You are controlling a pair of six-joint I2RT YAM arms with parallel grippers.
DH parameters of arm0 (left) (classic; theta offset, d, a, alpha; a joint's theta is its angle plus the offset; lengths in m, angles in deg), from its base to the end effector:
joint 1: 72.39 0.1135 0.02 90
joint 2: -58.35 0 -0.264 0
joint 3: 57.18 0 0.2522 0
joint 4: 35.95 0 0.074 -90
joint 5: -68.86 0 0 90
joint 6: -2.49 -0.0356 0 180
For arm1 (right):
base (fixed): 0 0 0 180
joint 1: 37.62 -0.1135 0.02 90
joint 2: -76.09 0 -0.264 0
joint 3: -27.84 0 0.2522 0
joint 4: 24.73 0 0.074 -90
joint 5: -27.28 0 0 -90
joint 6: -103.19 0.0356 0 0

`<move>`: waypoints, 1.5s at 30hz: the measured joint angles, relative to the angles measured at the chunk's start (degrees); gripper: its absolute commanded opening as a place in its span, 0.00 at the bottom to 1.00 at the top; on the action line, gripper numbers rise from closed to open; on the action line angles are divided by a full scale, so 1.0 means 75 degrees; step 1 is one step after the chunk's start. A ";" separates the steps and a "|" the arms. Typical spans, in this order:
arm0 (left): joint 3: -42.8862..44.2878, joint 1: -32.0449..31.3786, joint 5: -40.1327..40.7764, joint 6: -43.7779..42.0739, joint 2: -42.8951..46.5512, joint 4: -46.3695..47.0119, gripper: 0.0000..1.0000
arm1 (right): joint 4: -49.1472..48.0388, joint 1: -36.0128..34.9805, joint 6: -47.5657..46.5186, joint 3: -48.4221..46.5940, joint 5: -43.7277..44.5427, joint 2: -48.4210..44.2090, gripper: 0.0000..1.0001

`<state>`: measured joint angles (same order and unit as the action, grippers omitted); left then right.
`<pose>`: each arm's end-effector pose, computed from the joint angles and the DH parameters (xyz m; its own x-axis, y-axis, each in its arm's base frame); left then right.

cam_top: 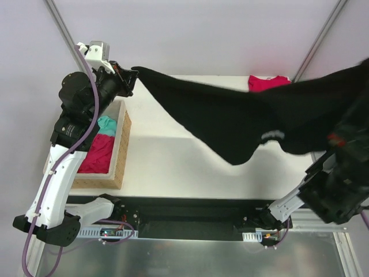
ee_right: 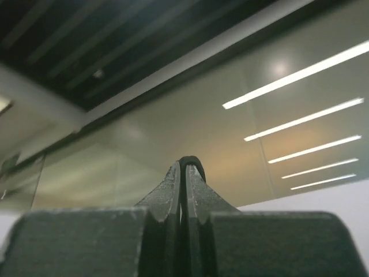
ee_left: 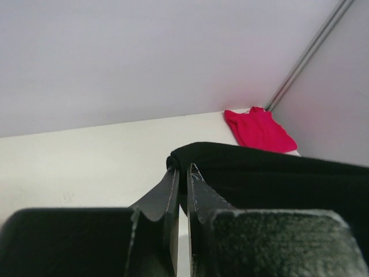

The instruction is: Fold and stack the t-shirts

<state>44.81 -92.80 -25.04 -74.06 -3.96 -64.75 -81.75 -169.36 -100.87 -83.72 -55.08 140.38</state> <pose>0.1856 -0.0717 0.5290 0.0766 -0.2761 -0.9581 0.4404 0.8714 -0.2159 -0.0295 0.0402 0.6425 0.9184 0.3301 -0.2183 -0.2965 0.9393 0.1729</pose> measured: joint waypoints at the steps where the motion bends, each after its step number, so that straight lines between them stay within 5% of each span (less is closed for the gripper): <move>1: -0.0006 0.0035 0.0038 0.0003 0.0017 -0.0073 0.00 | 0.0326 0.0090 0.0003 -0.0026 0.0329 0.0166 0.01; 12: -0.0431 0.0134 0.0297 0.0064 0.0318 -0.0469 0.00 | 0.8221 0.0592 0.0536 -0.1769 0.5954 0.0326 0.01; 16: -0.0431 0.0131 0.0294 0.0108 0.0347 -0.0484 0.00 | 0.9885 0.0664 0.1154 -0.1763 0.7533 0.0134 0.01; 27: -0.0434 0.0131 0.0108 0.0391 0.0321 -0.0501 0.00 | 1.2354 0.1209 0.4829 -0.0201 0.9463 -0.1125 0.01; 37: -0.0848 0.0122 -0.0020 0.0554 0.0184 -0.0510 0.00 | 1.2217 0.1314 0.7493 0.2308 1.0121 -0.3381 0.01; 45: -0.0941 0.0061 -0.0020 0.0560 0.0073 -0.0562 0.00 | 1.3869 0.3174 0.9949 0.2891 1.0305 -0.3937 0.01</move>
<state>37.75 -92.34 -25.19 -69.86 -3.41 -68.97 22.26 -145.56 -26.25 -62.04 22.20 110.86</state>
